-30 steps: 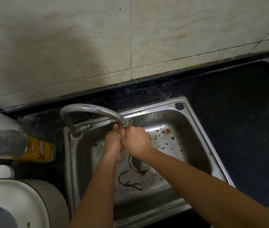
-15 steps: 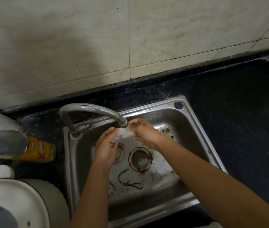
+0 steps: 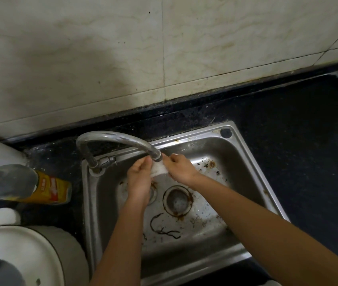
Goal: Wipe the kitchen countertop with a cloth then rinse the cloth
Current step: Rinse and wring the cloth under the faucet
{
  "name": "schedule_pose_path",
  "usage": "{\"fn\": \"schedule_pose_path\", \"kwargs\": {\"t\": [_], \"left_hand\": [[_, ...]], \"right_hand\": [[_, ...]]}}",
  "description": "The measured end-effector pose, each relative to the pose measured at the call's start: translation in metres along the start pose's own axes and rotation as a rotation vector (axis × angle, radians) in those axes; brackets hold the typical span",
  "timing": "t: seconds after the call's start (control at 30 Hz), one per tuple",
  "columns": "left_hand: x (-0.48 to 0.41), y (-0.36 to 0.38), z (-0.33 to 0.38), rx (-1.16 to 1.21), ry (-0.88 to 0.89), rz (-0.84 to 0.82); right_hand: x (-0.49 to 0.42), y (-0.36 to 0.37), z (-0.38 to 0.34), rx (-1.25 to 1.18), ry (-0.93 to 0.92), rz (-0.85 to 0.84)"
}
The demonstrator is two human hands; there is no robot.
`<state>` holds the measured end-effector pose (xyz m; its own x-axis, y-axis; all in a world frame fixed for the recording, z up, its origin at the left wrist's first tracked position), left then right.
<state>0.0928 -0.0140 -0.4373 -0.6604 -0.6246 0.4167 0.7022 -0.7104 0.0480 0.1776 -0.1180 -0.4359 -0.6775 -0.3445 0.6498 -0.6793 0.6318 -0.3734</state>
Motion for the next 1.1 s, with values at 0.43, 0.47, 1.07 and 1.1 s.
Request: {"fn": "schedule_pose_path", "kwargs": {"t": [0.43,0.47,1.07,1.1], "left_hand": [[0.008,0.021,-0.017,0.002,-0.276,0.028],[0.010,0.025,-0.016,-0.004,-0.267,0.009],[0.004,0.030,0.002,-0.151,-0.207,-0.096],[0.000,0.028,0.004,-0.161,-0.198,-0.094]], "right_hand": [[0.049,0.010,-0.036,0.420,-0.463,0.338],[0.042,0.004,-0.034,0.417,-0.394,0.338],[0.024,-0.010,-0.031,0.283,-0.146,0.277],[0.031,-0.001,-0.037,0.290,-0.200,0.242]]}}
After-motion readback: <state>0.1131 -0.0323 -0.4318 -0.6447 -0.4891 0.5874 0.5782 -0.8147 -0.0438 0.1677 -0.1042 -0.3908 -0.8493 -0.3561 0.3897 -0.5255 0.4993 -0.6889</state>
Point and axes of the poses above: each hand's wrist, its own x-axis away from the middle knuckle, its own y-axis out of the palm, z = x × y, the point moved 9 cm from there along -x, towards the middle knuckle, and after that the axes turned 11 degrees about y, right-handed, at the moved point
